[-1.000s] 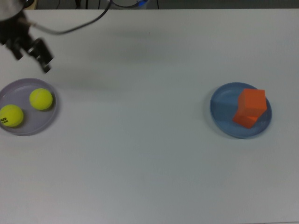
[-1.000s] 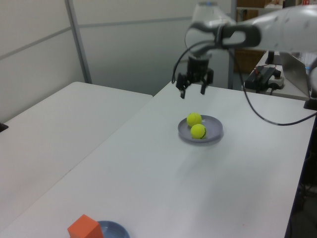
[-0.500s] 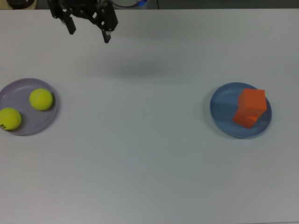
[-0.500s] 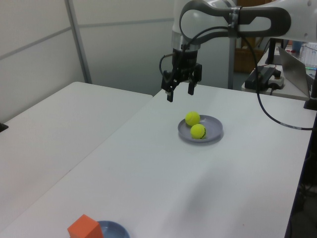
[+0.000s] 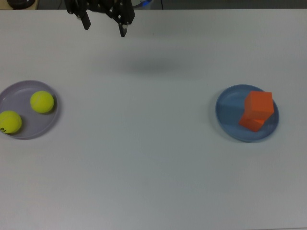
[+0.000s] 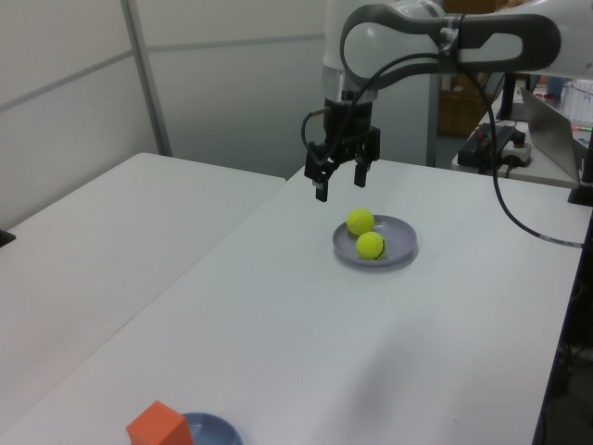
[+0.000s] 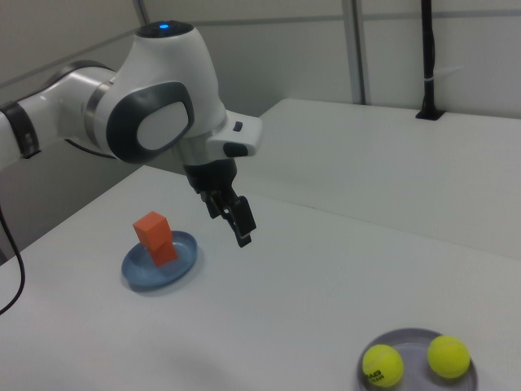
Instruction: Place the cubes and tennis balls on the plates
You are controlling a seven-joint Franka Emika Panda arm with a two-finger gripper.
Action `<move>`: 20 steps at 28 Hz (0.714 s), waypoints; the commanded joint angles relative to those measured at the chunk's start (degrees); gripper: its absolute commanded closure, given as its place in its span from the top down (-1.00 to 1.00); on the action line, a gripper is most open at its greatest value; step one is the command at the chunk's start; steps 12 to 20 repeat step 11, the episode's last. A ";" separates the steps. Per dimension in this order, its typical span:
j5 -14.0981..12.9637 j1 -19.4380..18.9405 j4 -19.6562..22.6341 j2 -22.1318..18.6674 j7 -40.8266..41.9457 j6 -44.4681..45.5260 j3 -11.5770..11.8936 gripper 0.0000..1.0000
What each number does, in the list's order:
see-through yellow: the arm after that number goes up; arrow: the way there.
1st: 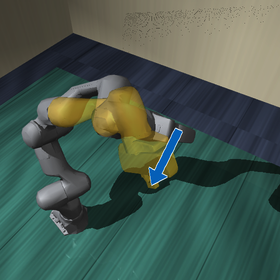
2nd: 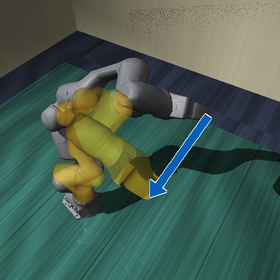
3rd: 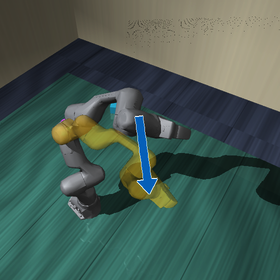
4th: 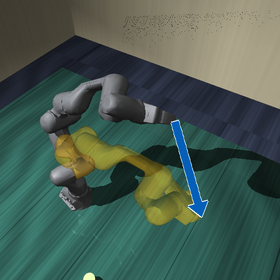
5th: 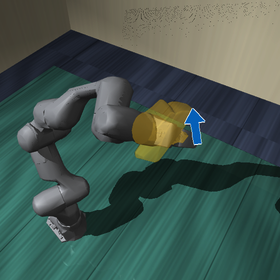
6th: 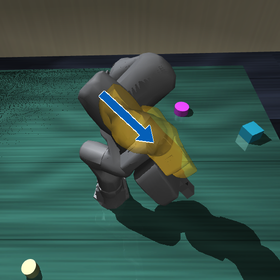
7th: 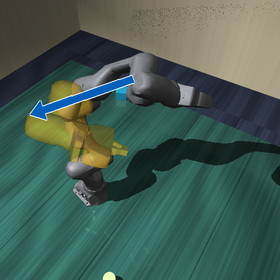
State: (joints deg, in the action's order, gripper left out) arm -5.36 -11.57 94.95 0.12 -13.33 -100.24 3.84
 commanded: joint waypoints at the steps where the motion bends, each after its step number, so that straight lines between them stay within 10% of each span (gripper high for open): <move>1: 1.32 -2.05 2.70 -3.55 -1.35 1.18 -0.24 1.00; 20: 2.90 -3.46 3.31 -3.90 -2.93 1.01 -1.90 1.00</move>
